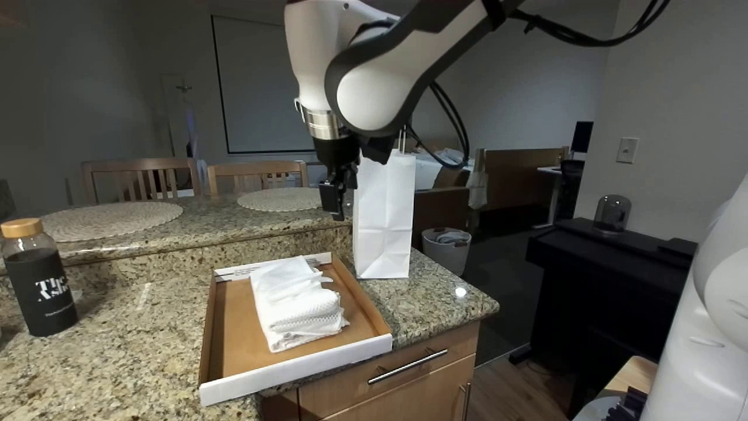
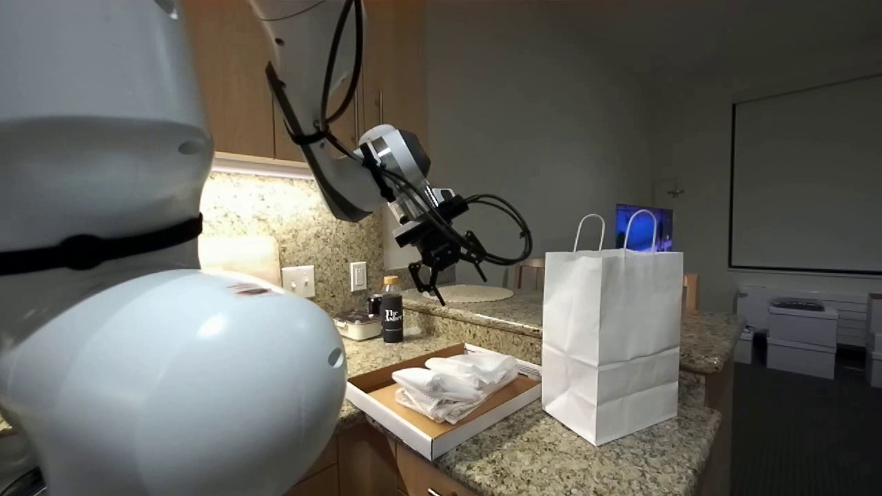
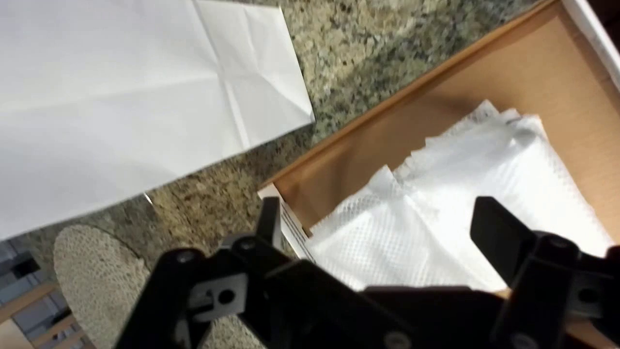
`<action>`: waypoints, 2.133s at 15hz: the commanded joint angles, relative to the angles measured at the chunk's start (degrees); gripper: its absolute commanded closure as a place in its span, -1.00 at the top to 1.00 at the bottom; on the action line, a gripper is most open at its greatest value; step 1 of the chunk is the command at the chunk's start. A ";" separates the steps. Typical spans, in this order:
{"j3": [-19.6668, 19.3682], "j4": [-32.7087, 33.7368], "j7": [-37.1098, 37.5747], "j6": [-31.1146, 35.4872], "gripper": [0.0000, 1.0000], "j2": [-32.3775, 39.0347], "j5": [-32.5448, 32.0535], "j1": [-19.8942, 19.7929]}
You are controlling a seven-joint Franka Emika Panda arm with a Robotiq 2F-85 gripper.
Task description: Place two white cloths from the box in the white bag
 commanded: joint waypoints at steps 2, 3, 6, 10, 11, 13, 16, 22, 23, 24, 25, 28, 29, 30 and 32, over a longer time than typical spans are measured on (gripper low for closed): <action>-3.30 -3.42 -10.51 13.27 1.00 0.34 10.07 3.60; -3.42 -4.19 -14.12 13.70 1.00 0.65 13.80 4.84; -2.82 -3.25 -13.21 11.23 1.00 1.29 13.82 4.97; -2.89 -3.75 -13.85 11.24 1.00 1.29 14.44 5.68; -2.96 -3.75 -13.88 11.24 1.00 1.29 14.44 5.67; -2.13 -1.82 -14.17 10.11 1.00 4.95 12.21 5.83; -1.42 2.26 -16.92 8.94 1.00 12.58 11.59 6.54; -2.83 13.14 -19.19 5.36 1.00 26.23 4.25 7.81; -3.18 15.15 -19.81 4.03 1.00 28.14 3.39 7.95; -3.46 16.75 -20.18 3.25 1.00 29.78 2.79 8.08; -3.84 18.02 -20.17 3.38 1.00 31.24 1.85 8.19; -4.70 20.90 -20.92 4.59 1.00 34.79 0.50 8.52; -5.97 21.07 -18.42 6.96 1.00 35.56 -2.42 9.36; -6.54 21.51 -18.15 7.96 1.00 36.43 -3.92 9.75; -7.89 22.24 -16.96 10.03 1.00 37.86 -7.22 10.60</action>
